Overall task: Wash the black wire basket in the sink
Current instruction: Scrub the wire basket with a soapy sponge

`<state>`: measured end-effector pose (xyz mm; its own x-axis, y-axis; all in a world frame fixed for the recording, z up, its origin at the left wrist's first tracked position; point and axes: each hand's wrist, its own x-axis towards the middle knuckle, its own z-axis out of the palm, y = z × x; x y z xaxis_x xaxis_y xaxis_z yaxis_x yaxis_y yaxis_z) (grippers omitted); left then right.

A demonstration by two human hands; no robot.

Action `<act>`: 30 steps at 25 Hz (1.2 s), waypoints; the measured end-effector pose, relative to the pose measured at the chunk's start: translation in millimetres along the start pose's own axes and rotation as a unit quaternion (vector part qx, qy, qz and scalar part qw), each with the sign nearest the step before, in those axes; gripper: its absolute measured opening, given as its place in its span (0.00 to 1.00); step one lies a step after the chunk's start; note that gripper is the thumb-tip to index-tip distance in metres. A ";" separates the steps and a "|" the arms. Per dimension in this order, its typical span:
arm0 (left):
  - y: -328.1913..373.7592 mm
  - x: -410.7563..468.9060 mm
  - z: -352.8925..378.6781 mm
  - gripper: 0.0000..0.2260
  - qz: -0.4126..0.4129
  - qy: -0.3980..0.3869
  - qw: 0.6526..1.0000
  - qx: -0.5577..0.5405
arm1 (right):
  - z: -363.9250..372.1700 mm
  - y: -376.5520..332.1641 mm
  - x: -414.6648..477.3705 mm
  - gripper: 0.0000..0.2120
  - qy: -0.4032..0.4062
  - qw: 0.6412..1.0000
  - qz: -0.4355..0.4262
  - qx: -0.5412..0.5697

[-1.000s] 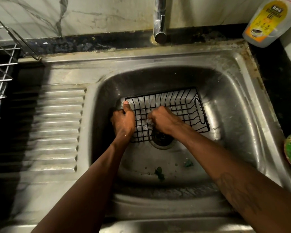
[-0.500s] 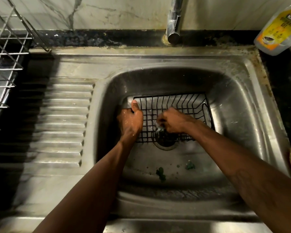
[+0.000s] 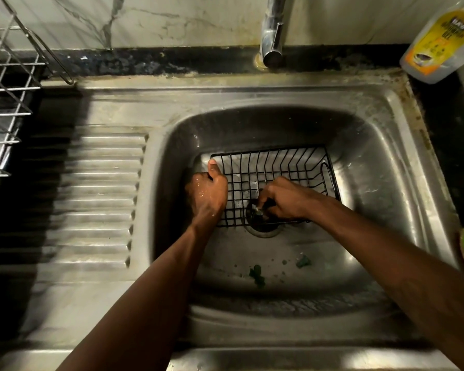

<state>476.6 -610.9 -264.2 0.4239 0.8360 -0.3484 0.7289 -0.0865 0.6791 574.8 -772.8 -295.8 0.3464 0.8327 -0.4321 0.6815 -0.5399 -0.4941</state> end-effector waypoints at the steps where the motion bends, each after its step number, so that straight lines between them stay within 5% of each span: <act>1: 1.5 -1.4 -1.2 0.27 0.001 -0.003 1.000 -0.001 | 1.3 -1.0 1.3 0.11 0.012 1.000 0.003 0.001; 7: 2.8 -3.2 -2.5 0.27 0.002 0.010 1.000 -0.001 | -24.2 32.3 12.5 0.09 0.164 0.974 0.151 0.036; 12: 4.5 -5.6 -4.7 0.23 -0.001 -0.004 1.000 0.002 | -12.1 18.5 -10.5 0.13 -0.080 0.989 0.115 0.042; 18: 3.1 -6.1 -2.7 0.26 0.002 -0.001 1.000 0.001 | -36.7 34.2 14.4 0.07 0.162 0.975 0.150 -0.033; 24: 1.3 -6.9 -2.2 0.22 0.010 -0.029 0.999 -0.007 | -30.2 20.6 -23.5 0.09 -0.150 0.981 0.123 -0.020; 28: 1.5 -9.2 -1.6 0.22 0.017 -0.026 0.999 -0.006 | -49.7 26.9 -5.6 0.06 0.081 0.977 0.162 -0.111; 30: 2.2 -10.4 -2.5 0.23 0.009 -0.024 1.000 0.002 | -51.8 26.4 0.5 0.07 0.127 0.966 0.170 -0.148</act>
<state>472.4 -618.5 -257.5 0.4633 0.8068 -0.3667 0.7223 -0.1040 0.6837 626.3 -780.3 -270.0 0.7044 0.6369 -0.3133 0.6414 -0.7602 -0.1033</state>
